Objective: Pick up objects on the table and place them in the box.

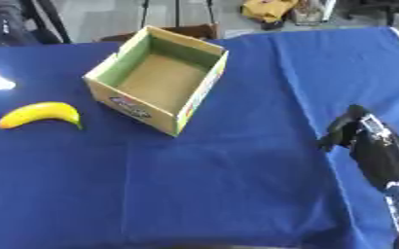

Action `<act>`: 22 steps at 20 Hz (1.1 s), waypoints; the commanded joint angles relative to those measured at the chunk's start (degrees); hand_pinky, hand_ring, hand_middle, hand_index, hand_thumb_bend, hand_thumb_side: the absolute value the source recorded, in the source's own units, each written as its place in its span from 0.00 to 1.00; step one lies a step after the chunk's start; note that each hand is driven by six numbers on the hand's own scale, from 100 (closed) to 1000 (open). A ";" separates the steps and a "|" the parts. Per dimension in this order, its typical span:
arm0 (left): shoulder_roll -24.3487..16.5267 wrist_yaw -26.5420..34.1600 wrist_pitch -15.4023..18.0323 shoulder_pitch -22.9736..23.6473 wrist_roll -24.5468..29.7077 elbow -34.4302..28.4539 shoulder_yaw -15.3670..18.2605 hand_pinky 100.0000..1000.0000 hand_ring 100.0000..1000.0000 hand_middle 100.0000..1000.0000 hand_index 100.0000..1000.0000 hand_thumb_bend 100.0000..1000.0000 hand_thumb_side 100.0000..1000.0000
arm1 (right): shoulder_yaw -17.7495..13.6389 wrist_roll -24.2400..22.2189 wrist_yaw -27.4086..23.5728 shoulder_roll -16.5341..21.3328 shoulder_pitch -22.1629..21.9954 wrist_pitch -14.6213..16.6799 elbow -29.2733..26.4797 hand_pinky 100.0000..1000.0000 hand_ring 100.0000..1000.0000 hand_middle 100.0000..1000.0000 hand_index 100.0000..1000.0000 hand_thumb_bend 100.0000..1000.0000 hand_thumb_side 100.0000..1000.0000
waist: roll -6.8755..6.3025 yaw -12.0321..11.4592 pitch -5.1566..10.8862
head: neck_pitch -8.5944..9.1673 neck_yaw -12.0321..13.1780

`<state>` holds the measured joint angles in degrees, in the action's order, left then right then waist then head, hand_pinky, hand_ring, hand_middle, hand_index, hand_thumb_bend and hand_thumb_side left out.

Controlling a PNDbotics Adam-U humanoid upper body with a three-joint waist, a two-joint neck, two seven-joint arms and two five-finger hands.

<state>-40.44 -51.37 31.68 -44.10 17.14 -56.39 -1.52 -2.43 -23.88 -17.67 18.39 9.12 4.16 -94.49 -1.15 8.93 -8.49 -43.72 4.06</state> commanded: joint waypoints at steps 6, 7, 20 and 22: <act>0.89 -8.80 2.91 -3.17 -2.71 8.47 1.87 0.63 0.60 0.56 0.69 0.59 0.17 | 0.17 -0.59 0.41 0.74 1.18 0.11 -0.66 0.46 0.30 0.24 0.46 0.00 0.80 | -0.08 0.99 0.07 | 0.91 0.62; 1.04 -9.10 3.12 -3.16 -2.84 8.97 1.90 0.63 0.60 0.56 0.69 0.58 0.17 | 0.19 -0.61 0.42 0.73 1.21 0.11 -0.65 0.46 0.30 0.24 0.46 0.00 0.80 | -0.09 1.04 0.03 | 0.94 0.71; 2.02 -9.63 5.15 -2.61 0.98 11.25 1.51 0.61 0.57 0.53 0.68 0.52 0.22 | 0.22 -0.74 0.43 0.65 1.36 0.07 -0.65 0.46 0.30 0.24 0.46 0.00 0.80 | -0.17 1.23 -0.11 | 0.99 0.61; 2.16 -9.74 5.08 -2.52 1.24 11.24 1.54 0.60 0.56 0.52 0.67 0.51 0.19 | 0.22 -0.75 0.42 0.64 1.39 0.06 -0.66 0.46 0.30 0.24 0.46 0.00 0.80 | -0.18 1.25 -0.13 | 1.01 0.61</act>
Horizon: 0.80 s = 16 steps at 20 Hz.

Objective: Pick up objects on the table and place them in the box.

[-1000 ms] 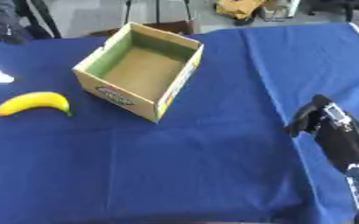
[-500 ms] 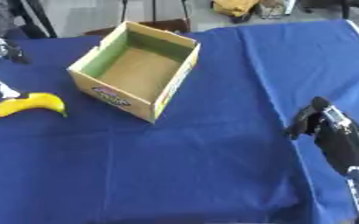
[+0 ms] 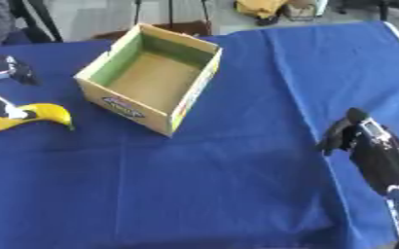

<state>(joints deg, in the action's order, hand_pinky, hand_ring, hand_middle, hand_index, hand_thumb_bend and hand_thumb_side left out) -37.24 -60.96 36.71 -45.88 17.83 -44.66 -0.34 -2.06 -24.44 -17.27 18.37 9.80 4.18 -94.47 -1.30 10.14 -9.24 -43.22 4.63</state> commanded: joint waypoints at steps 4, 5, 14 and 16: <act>-0.65 -0.25 -0.32 -0.43 -0.03 -0.57 0.29 0.59 0.55 0.51 0.66 0.49 0.18 | -0.16 -0.21 0.07 0.60 0.70 0.04 -0.68 0.46 0.30 0.24 0.46 0.00 0.81 | -0.01 0.10 0.52 | 0.57 0.08; -0.55 -0.29 -0.41 -0.35 -0.20 -0.52 0.27 0.59 0.55 0.51 0.66 0.48 0.18 | -0.17 -0.21 0.08 0.58 0.72 0.05 -0.69 0.46 0.30 0.24 0.46 0.00 0.81 | 0.00 0.13 0.48 | 0.60 0.07; 0.32 0.02 -0.79 0.23 -0.70 0.44 0.09 0.57 0.53 0.49 0.66 0.43 0.17 | -0.24 -0.17 0.20 0.35 0.79 0.06 -0.73 0.46 0.30 0.24 0.46 0.00 0.81 | 0.10 0.31 0.11 | 0.69 -0.05; 0.48 0.15 -0.75 0.28 -0.49 0.61 0.04 0.57 0.52 0.49 0.66 0.42 0.17 | -0.23 -0.20 0.23 0.30 0.82 0.05 -0.73 0.46 0.30 0.24 0.46 0.00 0.81 | 0.09 0.33 0.03 | 0.70 -0.04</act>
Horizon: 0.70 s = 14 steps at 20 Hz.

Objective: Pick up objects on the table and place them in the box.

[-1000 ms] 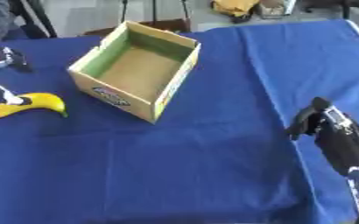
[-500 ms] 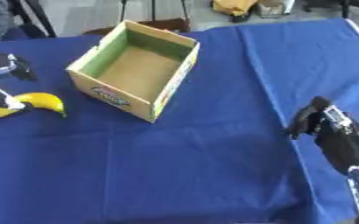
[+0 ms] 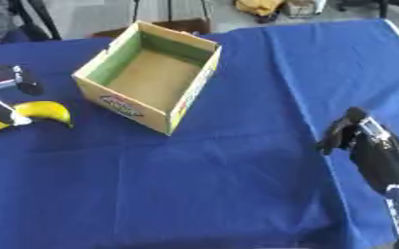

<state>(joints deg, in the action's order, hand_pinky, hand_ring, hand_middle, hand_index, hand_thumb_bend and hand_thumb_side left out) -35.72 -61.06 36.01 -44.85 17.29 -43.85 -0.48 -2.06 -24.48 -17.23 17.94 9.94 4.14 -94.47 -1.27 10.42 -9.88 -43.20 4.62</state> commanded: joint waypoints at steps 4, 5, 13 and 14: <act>-0.81 0.23 -0.12 -0.63 0.42 -0.01 0.11 0.55 0.51 0.48 0.65 0.39 0.16 | -0.27 -0.15 0.21 0.67 0.71 0.10 -0.76 0.46 0.30 0.24 0.46 0.00 0.81 | 0.10 0.15 0.58 | 0.72 -0.09; -0.79 0.24 -0.16 -0.61 0.43 0.01 0.11 0.55 0.50 0.47 0.65 0.39 0.16 | -0.28 -0.15 0.21 0.68 0.70 0.11 -0.77 0.46 0.30 0.24 0.46 0.00 0.81 | 0.11 0.16 0.57 | 0.72 -0.09; -0.75 1.86 -0.59 -0.50 0.74 0.31 0.22 0.37 0.34 0.32 0.52 0.21 0.12 | -0.40 -0.14 0.19 0.68 0.70 0.13 -0.74 0.46 0.30 0.24 0.46 0.00 0.81 | 0.12 0.14 0.60 | 0.90 -0.24; -0.78 2.38 -0.64 -0.50 0.87 0.32 0.25 0.32 0.29 0.27 0.48 0.17 0.11 | -0.42 -0.14 0.19 0.68 0.68 0.15 -0.74 0.46 0.30 0.24 0.46 0.00 0.81 | 0.13 0.13 0.60 | 0.94 -0.24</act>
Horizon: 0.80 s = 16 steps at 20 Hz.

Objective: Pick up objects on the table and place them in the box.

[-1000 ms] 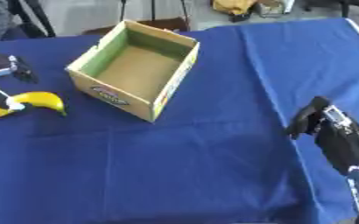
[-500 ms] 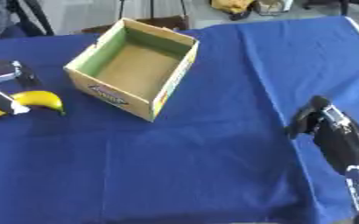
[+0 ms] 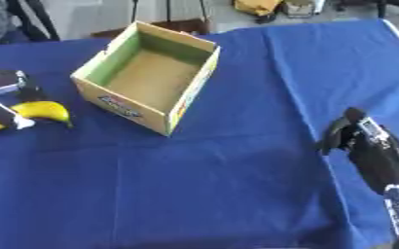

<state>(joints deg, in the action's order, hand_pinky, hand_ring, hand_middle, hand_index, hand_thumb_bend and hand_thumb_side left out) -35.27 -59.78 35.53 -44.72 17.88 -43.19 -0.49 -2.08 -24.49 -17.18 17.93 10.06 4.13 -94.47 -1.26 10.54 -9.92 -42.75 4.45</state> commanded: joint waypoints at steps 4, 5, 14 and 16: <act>-1.56 3.93 -0.35 -0.72 1.28 -0.61 0.39 0.27 0.24 0.22 0.43 0.10 0.10 | -0.49 -0.12 0.15 0.70 0.50 0.18 -0.71 0.46 0.30 0.24 0.46 0.00 0.81 | 0.13 -0.04 0.72 | 0.53 -0.12; -1.71 4.77 -0.39 -0.78 1.57 -0.87 0.43 0.26 0.24 0.21 0.43 0.09 0.09 | -0.51 -0.12 0.14 0.71 0.47 0.19 -0.70 0.46 0.30 0.24 0.46 0.00 0.81 | 0.13 -0.06 0.76 | 0.52 -0.12; -3.55 10.05 -0.97 -1.19 3.97 -3.85 0.63 0.25 0.22 0.19 0.40 0.07 0.08 | -0.60 -0.10 0.04 0.90 0.32 0.22 -0.69 0.46 0.30 0.24 0.46 0.00 0.81 | 0.04 -0.21 1.05 | 0.60 -0.13; -3.90 10.76 -1.04 -1.23 4.39 -4.29 0.66 0.25 0.22 0.19 0.40 0.07 0.08 | -0.61 -0.10 0.04 0.94 0.30 0.22 -0.69 0.46 0.30 0.24 0.46 0.00 0.80 | 0.01 -0.24 1.11 | 0.60 -0.14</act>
<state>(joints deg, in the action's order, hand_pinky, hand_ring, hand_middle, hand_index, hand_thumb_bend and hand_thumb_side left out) -36.59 -49.77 34.54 -44.66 21.91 -46.07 -0.45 -2.13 -24.50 -17.18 17.93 10.03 4.17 -94.47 -1.27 10.32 -9.85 -42.71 4.38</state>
